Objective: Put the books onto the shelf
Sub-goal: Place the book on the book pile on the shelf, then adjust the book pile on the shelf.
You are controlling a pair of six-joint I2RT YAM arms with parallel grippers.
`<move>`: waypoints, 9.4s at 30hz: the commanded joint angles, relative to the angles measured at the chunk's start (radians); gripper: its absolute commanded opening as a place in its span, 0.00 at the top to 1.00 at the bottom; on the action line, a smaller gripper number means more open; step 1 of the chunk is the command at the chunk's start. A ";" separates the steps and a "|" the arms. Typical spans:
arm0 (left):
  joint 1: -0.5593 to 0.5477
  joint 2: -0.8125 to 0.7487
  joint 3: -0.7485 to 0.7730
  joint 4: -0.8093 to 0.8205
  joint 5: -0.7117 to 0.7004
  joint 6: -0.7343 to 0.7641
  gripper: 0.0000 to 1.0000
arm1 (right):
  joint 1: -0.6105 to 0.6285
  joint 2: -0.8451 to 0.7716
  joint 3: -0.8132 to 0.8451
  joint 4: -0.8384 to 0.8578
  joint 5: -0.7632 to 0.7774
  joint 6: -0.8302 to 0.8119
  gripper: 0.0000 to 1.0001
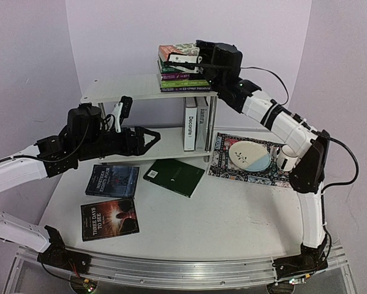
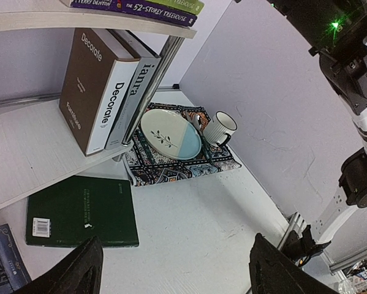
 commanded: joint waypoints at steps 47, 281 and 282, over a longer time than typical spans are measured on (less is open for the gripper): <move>0.248 0.432 0.772 -0.049 -0.027 0.418 0.07 | 0.059 -0.416 -0.389 -0.222 -0.028 0.536 0.02; 0.313 0.685 0.871 0.175 0.258 0.598 0.02 | -0.282 -0.146 -0.065 -0.273 -0.853 1.689 0.29; 0.312 0.686 0.873 0.174 0.264 0.595 0.02 | -0.282 -0.147 -0.065 -0.274 -0.854 1.689 0.29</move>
